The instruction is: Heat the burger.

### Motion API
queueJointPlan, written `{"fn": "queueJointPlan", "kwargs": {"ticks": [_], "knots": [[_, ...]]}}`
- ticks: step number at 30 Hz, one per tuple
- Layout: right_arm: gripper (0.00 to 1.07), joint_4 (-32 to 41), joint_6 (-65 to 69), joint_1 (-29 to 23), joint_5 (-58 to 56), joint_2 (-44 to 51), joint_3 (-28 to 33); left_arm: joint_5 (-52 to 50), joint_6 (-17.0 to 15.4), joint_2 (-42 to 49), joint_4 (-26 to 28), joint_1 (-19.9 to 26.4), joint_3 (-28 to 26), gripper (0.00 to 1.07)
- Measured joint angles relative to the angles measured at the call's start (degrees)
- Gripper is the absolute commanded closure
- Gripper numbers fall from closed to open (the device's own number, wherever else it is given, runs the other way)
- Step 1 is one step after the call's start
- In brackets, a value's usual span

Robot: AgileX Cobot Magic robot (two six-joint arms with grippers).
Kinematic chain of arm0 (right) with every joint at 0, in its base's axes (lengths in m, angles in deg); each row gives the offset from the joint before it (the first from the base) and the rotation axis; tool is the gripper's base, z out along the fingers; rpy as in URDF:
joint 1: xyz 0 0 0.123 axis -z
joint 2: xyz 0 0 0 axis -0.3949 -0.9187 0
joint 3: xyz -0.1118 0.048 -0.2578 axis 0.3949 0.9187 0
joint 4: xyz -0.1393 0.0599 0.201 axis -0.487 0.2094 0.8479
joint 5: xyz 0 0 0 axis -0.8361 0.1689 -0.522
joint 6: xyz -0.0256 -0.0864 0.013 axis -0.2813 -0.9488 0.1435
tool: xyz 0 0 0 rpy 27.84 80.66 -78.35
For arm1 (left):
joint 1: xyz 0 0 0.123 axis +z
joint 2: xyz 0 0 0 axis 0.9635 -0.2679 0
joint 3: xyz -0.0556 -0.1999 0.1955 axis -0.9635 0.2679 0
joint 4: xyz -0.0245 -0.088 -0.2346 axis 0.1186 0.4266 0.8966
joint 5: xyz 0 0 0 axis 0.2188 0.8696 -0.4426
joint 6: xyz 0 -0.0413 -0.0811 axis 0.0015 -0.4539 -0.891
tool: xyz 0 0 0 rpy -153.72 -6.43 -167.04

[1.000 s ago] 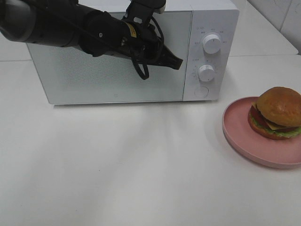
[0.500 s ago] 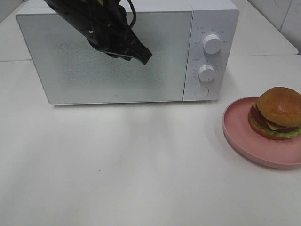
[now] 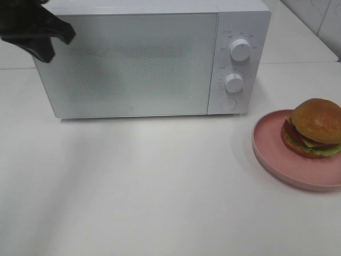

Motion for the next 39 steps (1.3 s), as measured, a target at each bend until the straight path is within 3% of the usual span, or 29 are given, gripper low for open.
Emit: {"fn": "queueJointPlan", "kwargs": {"ticks": [6,11,16,17,18,19,21,25,29,35,39], "knots": [[0.36,0.0,0.0,0.0,0.0,0.0,0.0,3.9,-0.5,4.5,-0.2,4.6,0.3,1.06],[0.36,0.0,0.0,0.0,0.0,0.0,0.0,4.1,-0.5,13.1,-0.5,7.4,4.8,1.06],[0.36,0.0,0.0,0.0,0.0,0.0,0.0,4.8,-1.3,25.4,-0.1,7.8,14.6,1.06],[0.36,0.0,0.0,0.0,0.0,0.0,0.0,4.8,-1.3,25.4,-0.1,7.8,14.6,1.06],[0.36,0.0,0.0,0.0,0.0,0.0,0.0,5.0,-1.6,30.0,0.3,7.8,18.8,1.06],[0.36,0.0,0.0,0.0,0.0,0.0,0.0,5.0,-1.6,30.0,0.3,7.8,18.8,1.06],[0.36,0.0,0.0,0.0,0.0,0.0,0.0,5.9,-1.8,36.7,0.5,7.8,25.0,1.06],[0.36,0.0,0.0,0.0,0.0,0.0,0.0,7.6,-1.9,44.0,0.9,7.8,29.8,1.06],[0.36,0.0,0.0,0.0,0.0,0.0,0.0,10.7,-1.9,57.6,0.9,7.8,37.8,1.06],[0.36,0.0,0.0,0.0,0.0,0.0,0.0,13.0,-1.3,72.2,0.9,7.8,43.1,1.06],[0.36,0.0,0.0,0.0,0.0,0.0,0.0,13.1,1.0,84.7,1.7,7.8,46.6,1.06]]}}
